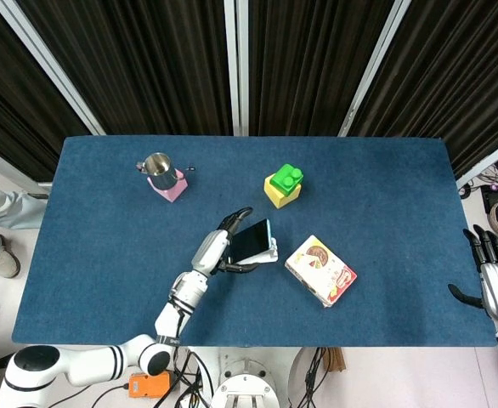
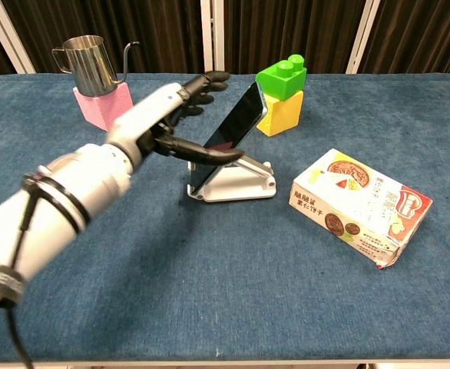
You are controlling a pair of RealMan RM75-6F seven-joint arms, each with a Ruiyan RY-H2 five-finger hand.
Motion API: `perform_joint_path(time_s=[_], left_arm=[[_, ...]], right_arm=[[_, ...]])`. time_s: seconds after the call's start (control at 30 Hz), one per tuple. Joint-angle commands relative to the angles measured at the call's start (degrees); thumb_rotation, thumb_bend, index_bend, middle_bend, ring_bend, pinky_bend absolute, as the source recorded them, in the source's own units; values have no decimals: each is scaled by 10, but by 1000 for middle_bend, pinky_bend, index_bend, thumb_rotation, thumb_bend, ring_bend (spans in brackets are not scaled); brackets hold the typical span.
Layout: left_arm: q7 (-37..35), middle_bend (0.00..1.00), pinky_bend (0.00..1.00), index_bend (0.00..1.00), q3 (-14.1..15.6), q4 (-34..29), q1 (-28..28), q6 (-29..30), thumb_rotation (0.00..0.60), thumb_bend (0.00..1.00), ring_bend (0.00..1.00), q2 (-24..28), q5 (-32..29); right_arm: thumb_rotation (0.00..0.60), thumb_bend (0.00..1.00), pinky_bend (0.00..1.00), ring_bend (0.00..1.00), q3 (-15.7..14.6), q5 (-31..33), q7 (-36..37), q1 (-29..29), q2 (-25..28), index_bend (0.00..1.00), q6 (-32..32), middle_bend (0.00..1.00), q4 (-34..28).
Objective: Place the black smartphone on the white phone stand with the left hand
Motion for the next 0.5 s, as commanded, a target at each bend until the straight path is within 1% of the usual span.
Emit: perform_joint_path(time_s=[0.03,0.1,0.2,0.27,0.33,0.43,0.5], left_arm=[[61,21,6,0,19,-66,28,9,560,104,0,91,3],[99,26,6,0,28,-94,46,17,549,104,0,140,-6],[175,41,1,20,41,-147,79,24,548,104,0,228,-43],[219,61,0,51,43,-177,103,47,555,104,0,278,-68],[255,112,0,111,50,-188,127,76,581,106,20,318,-76],[284,140,0,123,62,-190,158,111,600,114,38,364,-78],[282,140,0,123,76,-193,182,134,600,118,37,396,-68]], right_arm=[[600,311,59,0,1,1,7,-1,5,0,0,55,1],[600,311,63,0,1,2,12,-2,7,0,1,55,3],[600,311,71,0,2,1,22,-5,7,0,7,55,8],[600,311,97,0,3,-3,33,-6,4,0,12,55,14],[600,311,127,0,3,-7,47,-7,1,0,14,55,20],[600,311,148,0,2,-13,69,-6,0,0,15,55,25],[600,311,148,0,3,-15,81,-7,1,0,17,55,27]])
